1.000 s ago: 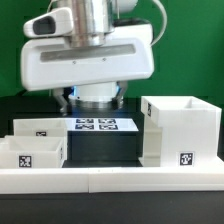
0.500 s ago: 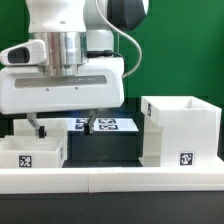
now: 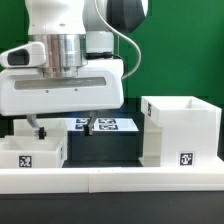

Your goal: Assemble drawer

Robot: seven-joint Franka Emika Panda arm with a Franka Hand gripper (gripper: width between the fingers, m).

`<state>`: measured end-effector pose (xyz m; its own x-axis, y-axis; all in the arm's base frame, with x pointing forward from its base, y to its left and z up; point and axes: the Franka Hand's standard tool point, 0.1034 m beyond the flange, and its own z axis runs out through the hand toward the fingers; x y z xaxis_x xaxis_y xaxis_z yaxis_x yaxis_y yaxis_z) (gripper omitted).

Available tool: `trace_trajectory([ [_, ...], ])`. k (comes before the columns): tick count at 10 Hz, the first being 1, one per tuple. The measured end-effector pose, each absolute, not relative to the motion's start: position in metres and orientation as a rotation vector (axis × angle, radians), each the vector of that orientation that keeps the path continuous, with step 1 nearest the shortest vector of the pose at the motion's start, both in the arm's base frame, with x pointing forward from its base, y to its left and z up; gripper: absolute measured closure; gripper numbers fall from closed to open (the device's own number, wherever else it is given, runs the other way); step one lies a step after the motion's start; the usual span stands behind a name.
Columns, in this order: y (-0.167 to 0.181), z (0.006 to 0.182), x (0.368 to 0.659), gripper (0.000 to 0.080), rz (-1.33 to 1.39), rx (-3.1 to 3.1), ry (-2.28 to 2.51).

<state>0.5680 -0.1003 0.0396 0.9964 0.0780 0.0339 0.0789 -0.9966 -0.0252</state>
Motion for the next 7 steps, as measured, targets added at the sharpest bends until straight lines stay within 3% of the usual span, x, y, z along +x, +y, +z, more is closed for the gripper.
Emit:
trace_trajectory([
  [2, -0.099, 0.021, 0.558, 0.015, -0.046, -3.124, -0.125],
  [7, -0.098, 0.007, 0.554, 0.015, -0.057, -3.137, -0.133],
])
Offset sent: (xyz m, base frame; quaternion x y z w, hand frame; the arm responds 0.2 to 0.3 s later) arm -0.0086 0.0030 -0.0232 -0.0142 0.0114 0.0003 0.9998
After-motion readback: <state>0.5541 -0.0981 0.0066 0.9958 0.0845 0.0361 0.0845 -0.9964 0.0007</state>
